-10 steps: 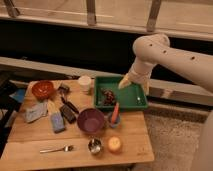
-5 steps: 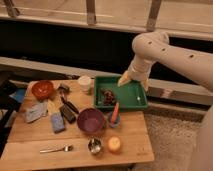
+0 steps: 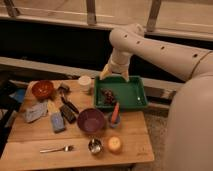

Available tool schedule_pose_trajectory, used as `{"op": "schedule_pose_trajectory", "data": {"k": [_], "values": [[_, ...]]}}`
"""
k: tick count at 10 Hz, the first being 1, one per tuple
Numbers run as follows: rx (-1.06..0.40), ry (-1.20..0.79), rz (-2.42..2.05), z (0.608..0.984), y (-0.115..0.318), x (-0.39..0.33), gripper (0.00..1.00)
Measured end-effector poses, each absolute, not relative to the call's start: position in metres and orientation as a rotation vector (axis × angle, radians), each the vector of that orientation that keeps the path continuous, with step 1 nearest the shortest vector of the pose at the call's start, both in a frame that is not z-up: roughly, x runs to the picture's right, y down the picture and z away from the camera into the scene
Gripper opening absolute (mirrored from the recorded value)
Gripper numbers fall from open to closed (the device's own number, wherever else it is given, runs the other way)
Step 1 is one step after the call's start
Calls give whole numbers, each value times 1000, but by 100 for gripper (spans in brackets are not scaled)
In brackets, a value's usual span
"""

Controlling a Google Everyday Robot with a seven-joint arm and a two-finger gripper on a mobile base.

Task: Stack bowls into tray

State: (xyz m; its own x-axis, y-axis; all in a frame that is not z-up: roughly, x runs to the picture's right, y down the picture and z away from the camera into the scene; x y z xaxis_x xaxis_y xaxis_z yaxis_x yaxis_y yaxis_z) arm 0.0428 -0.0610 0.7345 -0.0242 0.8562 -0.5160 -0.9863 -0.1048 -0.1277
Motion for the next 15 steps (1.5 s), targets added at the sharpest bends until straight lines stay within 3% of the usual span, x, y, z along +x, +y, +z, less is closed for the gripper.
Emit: {"op": "schedule_pose_trajectory", "data": {"k": [1, 7, 12, 15], "values": [[-563, 266, 1569, 734, -64, 17, 80], [-559, 266, 1580, 737, -63, 22, 80], [-659, 138, 1493, 762, -59, -104, 80], [-665, 119, 1495, 763, -61, -114, 80]]}}
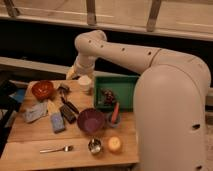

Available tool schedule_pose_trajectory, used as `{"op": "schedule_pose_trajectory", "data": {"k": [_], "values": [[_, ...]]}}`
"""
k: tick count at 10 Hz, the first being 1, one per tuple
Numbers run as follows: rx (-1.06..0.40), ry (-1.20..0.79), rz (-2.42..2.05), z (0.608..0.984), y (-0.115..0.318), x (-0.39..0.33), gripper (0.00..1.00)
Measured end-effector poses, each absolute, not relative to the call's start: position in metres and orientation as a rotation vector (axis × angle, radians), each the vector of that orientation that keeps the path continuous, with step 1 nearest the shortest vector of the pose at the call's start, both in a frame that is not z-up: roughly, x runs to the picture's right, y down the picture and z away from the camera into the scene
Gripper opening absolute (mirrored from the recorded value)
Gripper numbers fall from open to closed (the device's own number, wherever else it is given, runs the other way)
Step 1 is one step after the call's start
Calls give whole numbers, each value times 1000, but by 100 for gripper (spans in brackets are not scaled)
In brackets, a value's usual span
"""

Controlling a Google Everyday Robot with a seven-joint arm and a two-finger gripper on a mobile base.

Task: Stack bowls into tray

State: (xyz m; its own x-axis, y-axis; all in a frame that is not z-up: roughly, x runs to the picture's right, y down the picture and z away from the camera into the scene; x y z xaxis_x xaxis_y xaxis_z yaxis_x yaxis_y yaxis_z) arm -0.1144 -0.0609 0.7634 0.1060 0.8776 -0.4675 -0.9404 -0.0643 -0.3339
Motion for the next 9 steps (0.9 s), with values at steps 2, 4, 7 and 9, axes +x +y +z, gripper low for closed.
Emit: {"op": "schedule_pose_trajectory", "data": {"k": [2, 4, 7, 9], "values": [[-665, 115, 1490, 762, -60, -118, 80], [-655, 84, 1495, 767, -60, -123, 80], [-697, 34, 1488, 786, -53, -172, 80], [-716, -3, 1463, 801, -48, -226, 80]]}}
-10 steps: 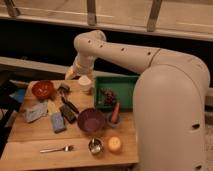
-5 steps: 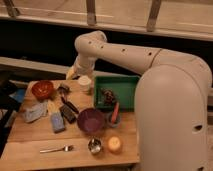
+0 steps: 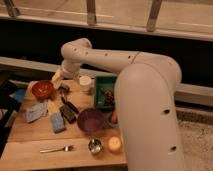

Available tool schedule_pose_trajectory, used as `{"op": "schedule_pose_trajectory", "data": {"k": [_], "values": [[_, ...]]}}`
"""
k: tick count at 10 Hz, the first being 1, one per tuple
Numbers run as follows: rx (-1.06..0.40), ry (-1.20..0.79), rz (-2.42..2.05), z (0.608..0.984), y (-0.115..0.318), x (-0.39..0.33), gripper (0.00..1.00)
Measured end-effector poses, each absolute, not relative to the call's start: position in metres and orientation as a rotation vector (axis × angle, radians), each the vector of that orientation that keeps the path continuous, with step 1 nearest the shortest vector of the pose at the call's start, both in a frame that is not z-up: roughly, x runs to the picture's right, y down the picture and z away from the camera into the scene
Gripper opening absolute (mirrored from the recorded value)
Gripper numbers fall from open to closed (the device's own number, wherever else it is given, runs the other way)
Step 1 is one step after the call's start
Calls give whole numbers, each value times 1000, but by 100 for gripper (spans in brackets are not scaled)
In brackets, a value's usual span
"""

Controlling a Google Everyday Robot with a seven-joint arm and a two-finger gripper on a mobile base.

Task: Stack bowls into tray

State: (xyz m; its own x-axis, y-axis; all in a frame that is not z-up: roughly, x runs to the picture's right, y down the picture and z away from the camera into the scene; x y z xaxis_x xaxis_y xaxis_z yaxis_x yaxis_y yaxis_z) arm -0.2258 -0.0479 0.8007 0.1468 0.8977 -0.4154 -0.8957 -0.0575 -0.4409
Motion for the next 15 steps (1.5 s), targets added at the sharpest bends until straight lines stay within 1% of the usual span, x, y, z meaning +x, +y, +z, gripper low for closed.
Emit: {"op": "schedule_pose_trajectory", "data": {"k": [2, 8, 10, 12, 15], "values": [[-717, -43, 1446, 809, -49, -261, 80], [-696, -43, 1444, 812, -47, -260, 80], [-681, -43, 1438, 821, -42, -284, 80], [-632, -36, 1441, 837, -44, -305, 80], [-579, -40, 1456, 847, -42, -322, 80]]}}
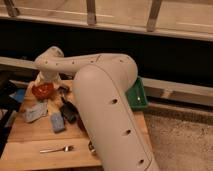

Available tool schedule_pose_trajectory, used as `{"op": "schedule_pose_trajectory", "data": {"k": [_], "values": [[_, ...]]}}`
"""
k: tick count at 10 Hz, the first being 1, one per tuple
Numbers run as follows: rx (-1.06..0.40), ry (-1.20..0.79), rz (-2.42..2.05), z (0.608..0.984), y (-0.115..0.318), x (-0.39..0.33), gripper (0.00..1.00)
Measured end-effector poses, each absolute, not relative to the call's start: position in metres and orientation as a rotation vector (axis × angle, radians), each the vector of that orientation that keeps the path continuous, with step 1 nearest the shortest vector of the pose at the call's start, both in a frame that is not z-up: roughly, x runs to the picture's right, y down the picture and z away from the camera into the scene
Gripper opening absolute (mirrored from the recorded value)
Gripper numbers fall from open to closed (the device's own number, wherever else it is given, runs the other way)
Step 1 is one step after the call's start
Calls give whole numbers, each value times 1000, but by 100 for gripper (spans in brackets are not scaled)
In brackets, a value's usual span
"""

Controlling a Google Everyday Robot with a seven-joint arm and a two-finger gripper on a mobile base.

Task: Stack bowls into tray

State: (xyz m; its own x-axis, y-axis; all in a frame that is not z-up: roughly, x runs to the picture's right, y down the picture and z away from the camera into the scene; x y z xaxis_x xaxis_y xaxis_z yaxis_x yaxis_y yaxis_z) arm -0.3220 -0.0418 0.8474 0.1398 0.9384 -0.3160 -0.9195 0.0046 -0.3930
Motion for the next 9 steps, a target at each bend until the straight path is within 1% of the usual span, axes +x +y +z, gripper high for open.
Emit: {"op": "schedule_pose_trajectory", "data": {"k": [4, 5, 8, 9], "values": [[-574, -38, 1461, 850, -42, -321, 80], [-606, -36, 1475, 852, -38, -322, 80], [-743, -69, 1548, 876, -22, -325, 80], [-770, -79, 1565, 879, -21, -331, 80]]}}
